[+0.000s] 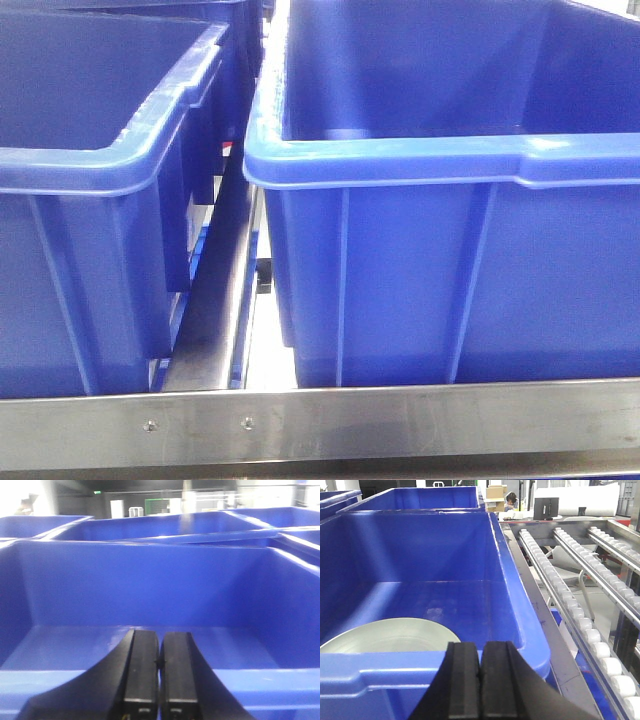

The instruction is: Place green plate on second shelf with right arm

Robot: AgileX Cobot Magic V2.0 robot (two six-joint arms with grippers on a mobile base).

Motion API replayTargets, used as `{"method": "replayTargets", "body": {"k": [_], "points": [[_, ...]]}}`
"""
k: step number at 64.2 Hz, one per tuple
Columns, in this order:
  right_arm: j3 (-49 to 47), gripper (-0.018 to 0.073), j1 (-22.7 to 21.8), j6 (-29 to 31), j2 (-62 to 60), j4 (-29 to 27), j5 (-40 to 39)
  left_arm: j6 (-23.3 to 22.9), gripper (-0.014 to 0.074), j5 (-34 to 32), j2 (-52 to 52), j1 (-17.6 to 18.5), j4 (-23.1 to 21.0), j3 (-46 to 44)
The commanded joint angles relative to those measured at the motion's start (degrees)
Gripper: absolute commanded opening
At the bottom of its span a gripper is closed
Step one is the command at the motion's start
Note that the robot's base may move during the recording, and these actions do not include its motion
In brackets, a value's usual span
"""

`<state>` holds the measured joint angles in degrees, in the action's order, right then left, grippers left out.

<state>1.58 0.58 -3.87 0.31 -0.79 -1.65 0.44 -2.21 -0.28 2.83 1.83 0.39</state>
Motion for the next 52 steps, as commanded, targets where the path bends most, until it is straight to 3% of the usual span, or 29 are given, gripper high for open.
{"method": "replayTargets", "body": {"k": [1, 52], "points": [[-1.01, 0.0050, 0.09, 0.01, 0.64, 0.79, -5.24, -0.44, 0.0130, -4.57, -1.08, 0.32, 0.17, 2.40], [-1.01, 0.0050, 0.09, 0.01, 0.64, 0.79, -5.24, -0.44, 0.0130, -4.10, -1.08, 0.32, -0.64, 2.40]]}}
